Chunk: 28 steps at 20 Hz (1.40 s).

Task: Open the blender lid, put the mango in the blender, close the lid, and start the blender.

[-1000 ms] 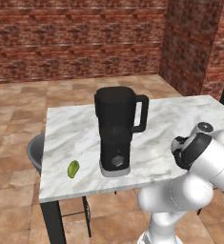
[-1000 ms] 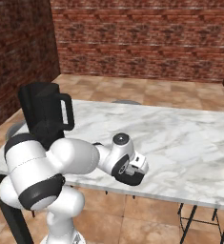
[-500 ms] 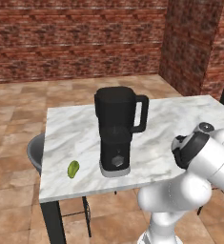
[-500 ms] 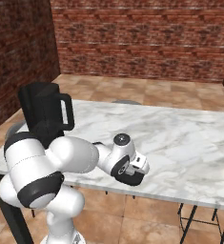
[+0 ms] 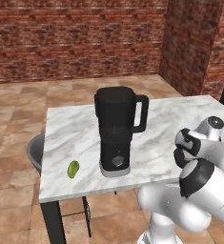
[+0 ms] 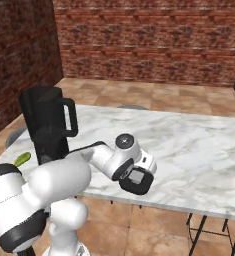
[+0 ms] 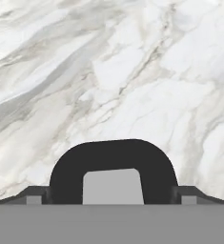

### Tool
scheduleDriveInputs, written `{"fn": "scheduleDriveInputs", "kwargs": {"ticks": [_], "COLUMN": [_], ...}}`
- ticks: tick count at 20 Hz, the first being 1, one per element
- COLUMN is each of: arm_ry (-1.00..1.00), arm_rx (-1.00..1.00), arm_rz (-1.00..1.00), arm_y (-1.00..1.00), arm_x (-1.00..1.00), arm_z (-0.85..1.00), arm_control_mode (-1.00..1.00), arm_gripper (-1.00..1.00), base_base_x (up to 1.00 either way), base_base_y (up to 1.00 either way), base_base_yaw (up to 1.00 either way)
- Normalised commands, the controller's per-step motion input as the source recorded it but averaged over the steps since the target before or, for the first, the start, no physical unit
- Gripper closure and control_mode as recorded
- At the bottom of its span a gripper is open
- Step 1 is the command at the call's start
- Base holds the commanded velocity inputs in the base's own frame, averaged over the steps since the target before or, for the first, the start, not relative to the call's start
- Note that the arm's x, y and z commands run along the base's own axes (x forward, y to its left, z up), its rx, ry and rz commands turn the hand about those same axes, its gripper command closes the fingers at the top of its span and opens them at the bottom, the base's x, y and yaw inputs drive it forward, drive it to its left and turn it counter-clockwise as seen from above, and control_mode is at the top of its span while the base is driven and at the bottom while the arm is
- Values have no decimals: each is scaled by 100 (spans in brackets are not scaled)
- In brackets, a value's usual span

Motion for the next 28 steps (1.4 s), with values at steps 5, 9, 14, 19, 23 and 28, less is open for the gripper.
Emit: {"fn": "scheduleDriveInputs", "kwargs": {"ticks": [5, 9, 14, 19, 23, 28], "arm_ry": [-21, -17, -10, -1, 1, 6], "arm_rx": [0, -2, -5, -7, -6, -2], "arm_rz": [-1, -6, -10, -13, -14, -8], "arm_y": [17, 59, 86, 99, 100, 100], "arm_x": [-30, -57, -63, -59, -53, -36], "arm_z": [95, 86, 77, 59, 22, 0], "arm_control_mode": [-100, -100, -100, -100, -100, -100], "arm_gripper": [-100, -100, -100, -100, -100, -100], "base_base_x": [0, 0, 0, 0, 0, 0], "base_base_y": [0, 0, 0, 0, 0, 0], "base_base_yaw": [0, 0, 0, 0, 0, 0]}}
